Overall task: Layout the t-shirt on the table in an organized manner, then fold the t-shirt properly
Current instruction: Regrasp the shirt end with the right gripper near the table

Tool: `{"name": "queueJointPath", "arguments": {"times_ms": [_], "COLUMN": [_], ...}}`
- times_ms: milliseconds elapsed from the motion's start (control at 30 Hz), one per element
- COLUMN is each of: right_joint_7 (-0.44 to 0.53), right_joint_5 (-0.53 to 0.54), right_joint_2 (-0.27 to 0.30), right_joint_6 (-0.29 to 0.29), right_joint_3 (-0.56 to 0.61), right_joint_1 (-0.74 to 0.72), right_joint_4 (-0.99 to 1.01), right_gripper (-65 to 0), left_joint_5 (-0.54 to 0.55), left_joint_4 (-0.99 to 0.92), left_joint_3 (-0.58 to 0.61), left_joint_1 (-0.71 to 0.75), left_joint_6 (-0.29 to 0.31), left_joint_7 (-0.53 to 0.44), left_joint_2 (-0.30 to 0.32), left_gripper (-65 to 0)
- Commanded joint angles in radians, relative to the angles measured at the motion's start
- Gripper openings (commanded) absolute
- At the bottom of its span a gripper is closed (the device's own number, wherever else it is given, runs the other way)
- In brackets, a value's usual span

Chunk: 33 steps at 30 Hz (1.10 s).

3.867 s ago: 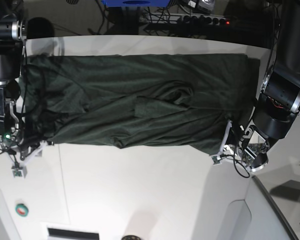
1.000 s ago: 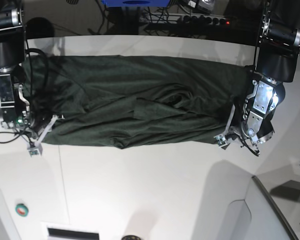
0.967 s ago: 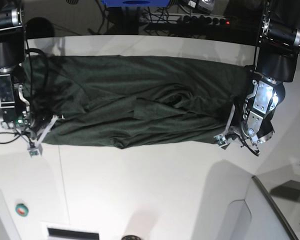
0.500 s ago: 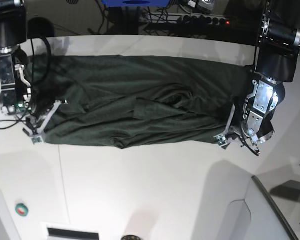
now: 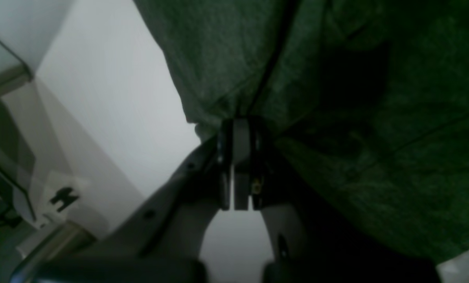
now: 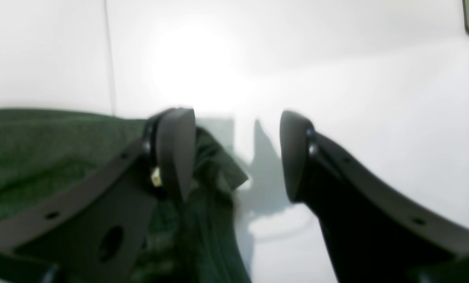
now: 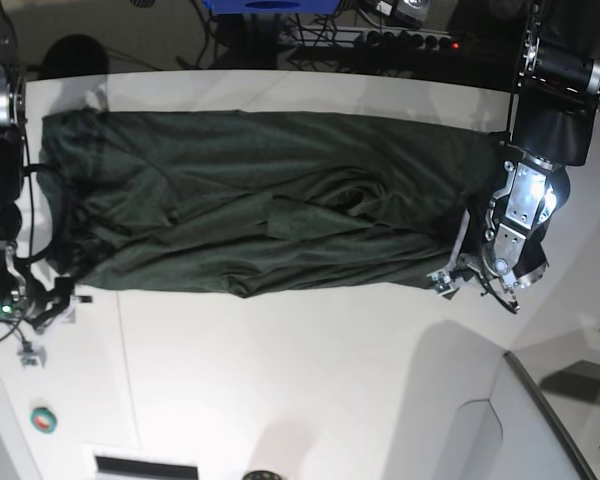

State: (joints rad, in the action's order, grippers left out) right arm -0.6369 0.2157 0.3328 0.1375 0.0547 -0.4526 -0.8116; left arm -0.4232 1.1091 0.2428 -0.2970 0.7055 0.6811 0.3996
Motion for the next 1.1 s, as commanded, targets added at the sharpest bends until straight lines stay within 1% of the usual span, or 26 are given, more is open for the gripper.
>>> {"name": "queueJointPath", "arguments": {"times_ms": [0, 67, 133, 200, 333, 533, 600, 633, 667, 700, 733, 767, 800, 867, 967, 1067], "right_joint_7": [0.024, 0.053, 0.094, 0.153, 0.214, 0.213, 0.211, 0.211, 0.211, 0.211, 0.211, 0.211, 0.213, 0.217, 0.213, 0.208], "right_joint_5": [-0.006, -0.006, -0.006, -0.006, -0.006, -0.008, -0.008, -0.008, -0.008, -0.006, -0.006, -0.005, -0.005, -0.005, -0.005, -0.006], "right_joint_2": [0.016, 0.015, 0.001, -0.007, -0.013, -0.013, -0.013, -0.013, -0.013, -0.013, -0.013, -0.013, -0.013, -0.013, -0.007, -0.004], "right_joint_6": [0.0, 0.009, 0.06, 0.098, 0.106, 0.109, 0.11, 0.11, 0.11, 0.11, 0.11, 0.11, 0.11, 0.11, 0.11, 0.11], "right_joint_3": [-0.005, -0.005, -0.005, -0.003, -0.003, -0.002, 0.033, 0.066, 0.092, 0.11, 0.112, 0.107, 0.098, 0.076, 0.044, 0.037], "right_joint_1": [-0.053, -0.094, -0.12, -0.128, -0.13, -0.107, -0.105, -0.102, -0.088, -0.079, -0.076, -0.076, -0.076, -0.077, -0.061, -0.039], "right_joint_4": [0.042, 0.143, 0.222, 0.28, 0.354, 0.361, 0.361, 0.361, 0.361, 0.358, 0.355, 0.355, 0.354, 0.347, 0.255, 0.159], "right_gripper": [-31.5, -31.5, -31.5, -31.5, -31.5, -32.3, -32.6, -33.9, -38.4, -45.2, -53.4, -60.3, -65.0, -64.1, -65.0, -65.0], "left_joint_5": [-0.01, -0.01, -0.01, -0.01, -0.01, -0.01, -0.01, -0.01, -0.01, -0.01, -0.01, -0.01, -0.01, -0.01, -0.01, -0.01], "left_joint_4": [0.015, 0.013, 0.013, 0.013, 0.013, 0.015, 0.013, 0.018, 0.018, 0.015, 0.013, 0.013, 0.013, 0.018, 0.018, 0.021], "left_joint_3": [-0.007, -0.007, -0.007, -0.007, -0.007, -0.007, -0.007, -0.007, -0.009, -0.009, -0.009, -0.009, -0.009, -0.009, -0.009, -0.009], "left_joint_1": [-0.02, -0.02, -0.02, -0.02, -0.02, -0.021, -0.024, -0.024, -0.024, -0.026, -0.026, -0.026, -0.026, -0.023, -0.023, -0.021], "left_joint_6": [-0.007, -0.007, -0.007, -0.007, -0.007, -0.007, -0.007, -0.007, -0.007, -0.007, -0.007, -0.007, -0.007, -0.007, -0.007, -0.007], "left_joint_7": [0.002, 0.002, 0.002, 0.002, 0.002, 0.002, 0.002, 0.002, 0.002, 0.002, 0.002, 0.002, 0.002, 0.002, 0.002, 0.002], "left_joint_2": [0.014, 0.014, 0.019, 0.019, 0.019, 0.017, 0.019, 0.019, 0.019, 0.017, 0.017, 0.017, 0.017, 0.017, 0.019, 0.019], "left_gripper": [-65.0, -65.0, -65.0, -65.0, -65.0, -65.0, -65.0, -65.0, -65.0, -65.0, -65.0, -65.0, -65.0, -65.0, -65.0, -65.0]}}
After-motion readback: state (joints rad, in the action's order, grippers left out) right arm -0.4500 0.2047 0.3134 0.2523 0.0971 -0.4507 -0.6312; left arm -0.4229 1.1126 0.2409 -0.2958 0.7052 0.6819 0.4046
